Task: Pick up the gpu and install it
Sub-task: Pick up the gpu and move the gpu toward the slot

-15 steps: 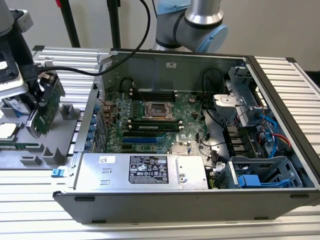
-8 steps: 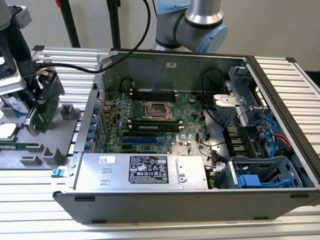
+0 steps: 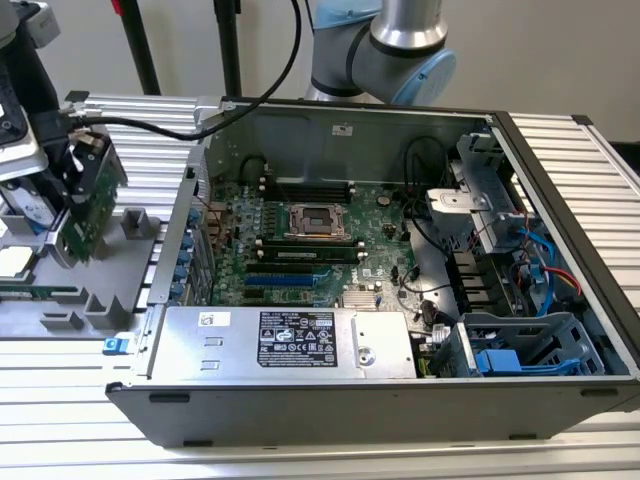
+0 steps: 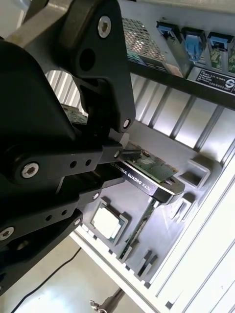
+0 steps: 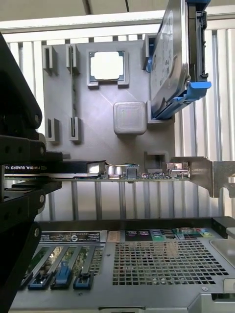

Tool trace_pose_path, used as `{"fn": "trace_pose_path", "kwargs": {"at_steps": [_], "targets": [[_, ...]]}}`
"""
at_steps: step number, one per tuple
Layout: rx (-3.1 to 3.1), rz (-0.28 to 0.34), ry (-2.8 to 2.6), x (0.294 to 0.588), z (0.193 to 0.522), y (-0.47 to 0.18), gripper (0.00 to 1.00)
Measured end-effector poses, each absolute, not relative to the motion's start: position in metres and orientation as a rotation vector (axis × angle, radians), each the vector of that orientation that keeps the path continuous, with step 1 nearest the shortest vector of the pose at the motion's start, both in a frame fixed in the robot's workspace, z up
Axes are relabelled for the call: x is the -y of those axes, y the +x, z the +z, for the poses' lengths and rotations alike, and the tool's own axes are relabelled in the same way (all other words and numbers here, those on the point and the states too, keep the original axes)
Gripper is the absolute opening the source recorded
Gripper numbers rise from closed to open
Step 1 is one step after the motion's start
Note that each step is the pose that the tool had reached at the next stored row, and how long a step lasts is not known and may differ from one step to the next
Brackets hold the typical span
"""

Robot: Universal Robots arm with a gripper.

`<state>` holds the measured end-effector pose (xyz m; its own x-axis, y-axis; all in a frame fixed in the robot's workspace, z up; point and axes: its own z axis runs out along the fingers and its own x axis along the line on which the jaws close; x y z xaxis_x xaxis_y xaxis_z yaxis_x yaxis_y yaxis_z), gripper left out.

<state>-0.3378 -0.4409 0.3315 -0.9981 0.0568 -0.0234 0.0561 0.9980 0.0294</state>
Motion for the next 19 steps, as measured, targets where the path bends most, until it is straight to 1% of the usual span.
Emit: {"fn": "trace_pose_path", "kwargs": {"at_steps": [19], "targets": [[-3.116,0.045,0.088,0.441,0.350,-0.338,0.00]]}}
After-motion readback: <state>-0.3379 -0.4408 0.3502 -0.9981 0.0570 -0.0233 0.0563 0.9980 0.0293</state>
